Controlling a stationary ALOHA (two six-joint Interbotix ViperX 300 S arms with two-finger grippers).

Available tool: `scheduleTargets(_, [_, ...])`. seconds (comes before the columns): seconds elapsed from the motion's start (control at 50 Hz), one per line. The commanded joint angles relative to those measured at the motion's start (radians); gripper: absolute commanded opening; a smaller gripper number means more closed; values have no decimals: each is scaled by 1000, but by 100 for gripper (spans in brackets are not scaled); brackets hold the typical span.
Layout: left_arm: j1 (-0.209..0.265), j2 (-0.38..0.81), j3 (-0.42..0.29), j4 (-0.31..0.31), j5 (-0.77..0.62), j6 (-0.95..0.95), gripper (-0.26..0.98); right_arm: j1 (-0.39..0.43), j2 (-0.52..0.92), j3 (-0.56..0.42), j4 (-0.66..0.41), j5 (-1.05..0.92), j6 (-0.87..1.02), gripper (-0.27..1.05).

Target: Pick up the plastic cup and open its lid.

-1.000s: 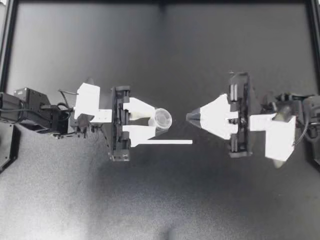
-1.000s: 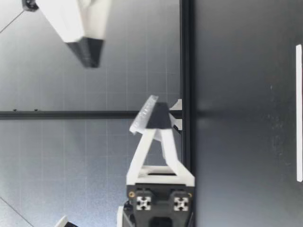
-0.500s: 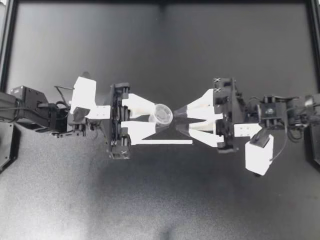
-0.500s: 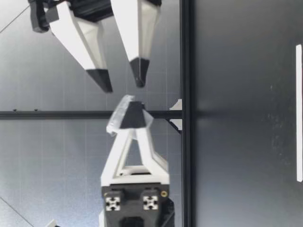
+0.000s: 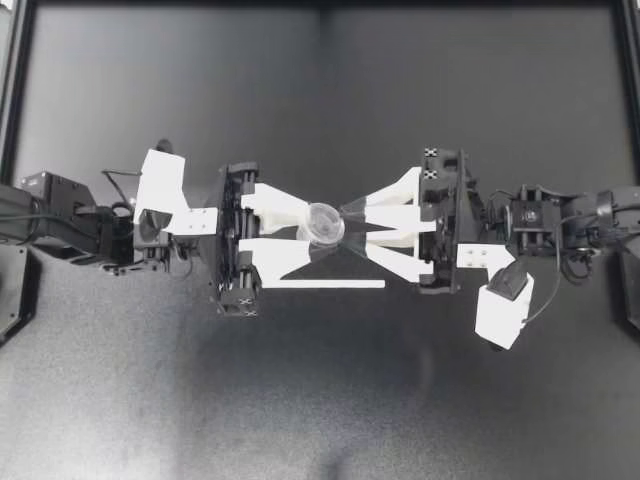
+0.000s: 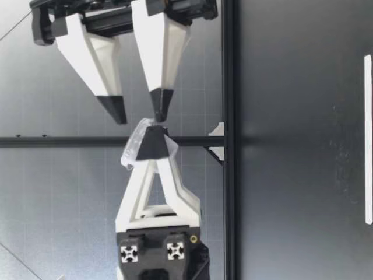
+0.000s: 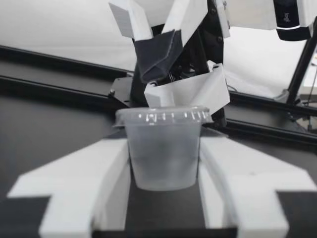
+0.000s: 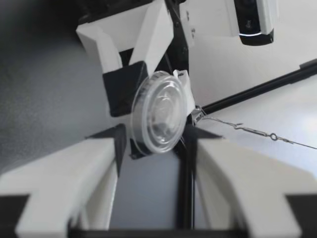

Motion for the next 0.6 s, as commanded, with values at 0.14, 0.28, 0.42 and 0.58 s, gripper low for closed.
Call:
scheduleTargets(0.14, [-2,-18,2,15,-9,-3,16,-31,-92,3,37,-92,-55,54])
scheduleTargets(0.28, [-2,-18,11,15,-8,-3,16,-32,-169,40,91,-133,-123,54])
scheduleTargets(0.42, [-2,-23,9,15,-5,0,16,-26,-179,71,107,-133,-121,54])
scheduleTargets(0.58, [-2,-26,12,41,0,40,16,6,-129,80,112,-121,-25,54])
